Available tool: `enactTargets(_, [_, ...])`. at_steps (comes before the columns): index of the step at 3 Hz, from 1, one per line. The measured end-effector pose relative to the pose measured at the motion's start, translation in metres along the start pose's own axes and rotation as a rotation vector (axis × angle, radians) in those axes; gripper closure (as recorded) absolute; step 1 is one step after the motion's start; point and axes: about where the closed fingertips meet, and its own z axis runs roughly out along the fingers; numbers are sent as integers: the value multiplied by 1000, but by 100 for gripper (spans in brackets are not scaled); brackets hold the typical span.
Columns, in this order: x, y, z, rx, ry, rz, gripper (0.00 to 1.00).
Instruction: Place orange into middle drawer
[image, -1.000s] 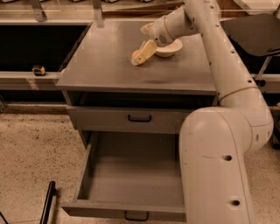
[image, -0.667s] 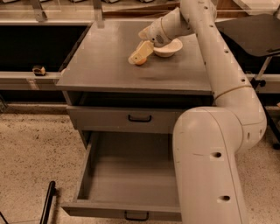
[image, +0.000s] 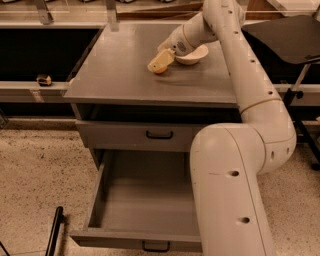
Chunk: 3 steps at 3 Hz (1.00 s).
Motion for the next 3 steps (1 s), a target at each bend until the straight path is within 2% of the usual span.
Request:
enactTargets(1, [7,-1,8,-10,10,32,41])
enactTargets(2, [14,3,19,-35,12,53,46])
enactTargets(3, [15,4,22,-48,4,59,64])
